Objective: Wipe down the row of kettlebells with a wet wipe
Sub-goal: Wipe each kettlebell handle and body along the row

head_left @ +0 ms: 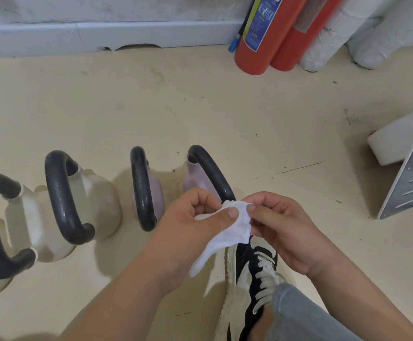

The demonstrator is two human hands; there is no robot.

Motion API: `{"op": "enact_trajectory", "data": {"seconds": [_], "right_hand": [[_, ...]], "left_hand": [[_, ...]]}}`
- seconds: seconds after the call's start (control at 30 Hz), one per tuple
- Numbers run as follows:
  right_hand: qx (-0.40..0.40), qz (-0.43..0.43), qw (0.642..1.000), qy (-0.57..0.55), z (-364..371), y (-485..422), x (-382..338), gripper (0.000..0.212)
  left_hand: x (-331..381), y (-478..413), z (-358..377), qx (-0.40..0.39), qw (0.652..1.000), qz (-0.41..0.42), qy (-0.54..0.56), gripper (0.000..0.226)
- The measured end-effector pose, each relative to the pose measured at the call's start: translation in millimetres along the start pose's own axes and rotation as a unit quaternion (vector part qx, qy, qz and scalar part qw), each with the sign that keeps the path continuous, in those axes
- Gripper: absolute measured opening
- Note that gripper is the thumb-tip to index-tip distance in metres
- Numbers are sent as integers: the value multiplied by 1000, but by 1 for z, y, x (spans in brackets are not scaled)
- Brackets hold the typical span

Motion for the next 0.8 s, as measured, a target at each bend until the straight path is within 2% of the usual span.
{"op": "enact_trajectory", "data": {"seconds": [0.1, 0.13, 0.2, 0.23, 0.27, 0.33, 0.4, 0.57, 0.73, 0.8], "right_hand": [[19, 7, 999, -28, -1, -1, -5, 18], [42, 3, 999, -23, -2, -1, -5, 16], [134, -40, 989, 43, -13, 3, -14, 7], [171, -67, 980, 76, -17, 6, -19, 13], [173, -88, 977, 90, -17, 10, -24, 19], [78, -96, 990, 65, -2, 13, -29, 40], [-2, -85, 995, 55, 12, 16, -30, 41], [7, -55, 998, -30, 0, 12, -23, 17], [40, -8, 983, -180, -17, 5, -15, 9], [33, -3, 979, -199, -10, -4, -22, 13]], "left_hand": [[-8, 3, 9, -4, 982, -81, 168, 23], [-7, 3, 9, -3, 980, -86, 177, 25], [-2, 2, 11, -7, 984, -61, 167, 25], [2, 1, 12, -11, 988, -41, 150, 24], [7, 0, 16, -20, 992, -21, 124, 22], [15, 0, 24, -40, 996, 9, 74, 16], [20, -2, 29, -51, 997, 22, 50, 13], [32, -9, 13, -13, 997, 72, -25, 18], [43, -12, -20, 128, 982, 122, -74, 15], [45, -13, -28, 180, 970, 136, -93, 12]]}}
Point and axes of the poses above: each hand's wrist, its own y-axis away from the middle knuckle, its own z-axis out of the palm, x = y × z, the point moved 9 cm from there along -y, towards the middle knuckle, and after that the axes turned 11 degrees about z, right-handed, at the moved point
